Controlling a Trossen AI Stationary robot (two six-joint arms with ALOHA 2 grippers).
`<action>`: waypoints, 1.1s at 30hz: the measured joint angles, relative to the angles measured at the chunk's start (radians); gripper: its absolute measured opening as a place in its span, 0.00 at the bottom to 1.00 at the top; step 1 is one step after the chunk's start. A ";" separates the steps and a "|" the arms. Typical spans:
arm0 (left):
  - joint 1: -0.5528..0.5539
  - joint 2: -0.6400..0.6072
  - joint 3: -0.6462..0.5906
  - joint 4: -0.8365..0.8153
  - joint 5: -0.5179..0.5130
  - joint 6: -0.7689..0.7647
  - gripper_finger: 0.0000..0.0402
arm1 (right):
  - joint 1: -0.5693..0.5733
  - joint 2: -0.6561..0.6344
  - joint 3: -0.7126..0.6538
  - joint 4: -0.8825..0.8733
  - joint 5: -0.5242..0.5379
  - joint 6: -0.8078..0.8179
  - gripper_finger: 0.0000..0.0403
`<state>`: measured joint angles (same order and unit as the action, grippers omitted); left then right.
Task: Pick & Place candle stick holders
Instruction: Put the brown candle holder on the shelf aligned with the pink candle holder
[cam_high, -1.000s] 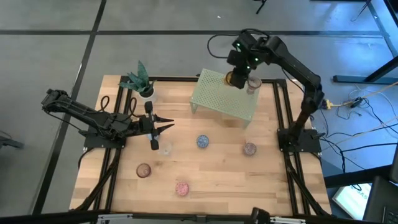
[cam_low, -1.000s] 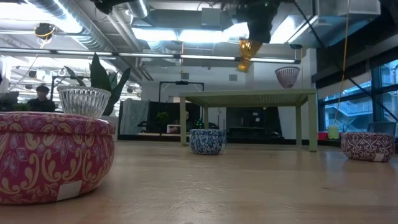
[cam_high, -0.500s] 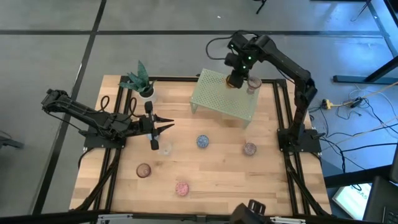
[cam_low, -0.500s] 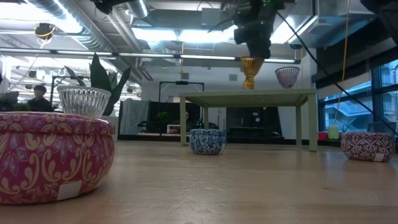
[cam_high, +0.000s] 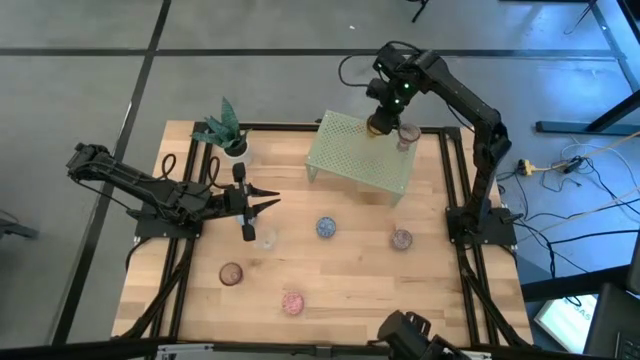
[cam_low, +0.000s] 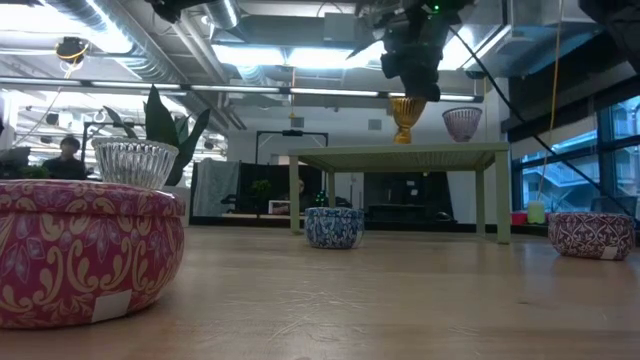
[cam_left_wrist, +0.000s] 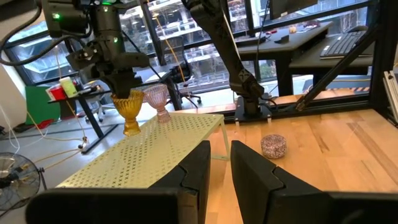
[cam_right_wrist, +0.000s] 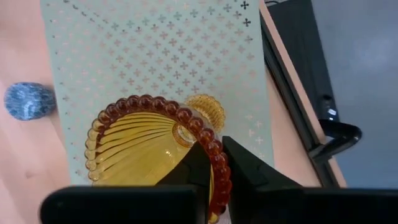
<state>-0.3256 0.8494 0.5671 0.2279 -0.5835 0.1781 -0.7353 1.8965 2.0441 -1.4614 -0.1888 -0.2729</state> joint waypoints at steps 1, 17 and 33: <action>0.000 0.000 0.000 0.000 0.000 0.000 0.15 | -0.005 0.005 0.000 0.000 -0.008 0.000 0.08; 0.000 0.000 0.000 0.000 0.000 0.000 0.15 | -0.043 0.061 -0.001 0.020 -0.003 -0.020 0.08; 0.000 0.000 0.000 0.000 0.000 0.000 0.15 | -0.044 0.061 -0.001 -0.003 -0.040 -0.022 0.07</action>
<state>-0.3256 0.8494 0.5671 0.2279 -0.5835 0.1780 -0.7792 1.9572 2.0434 -1.4641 -0.2289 -0.2953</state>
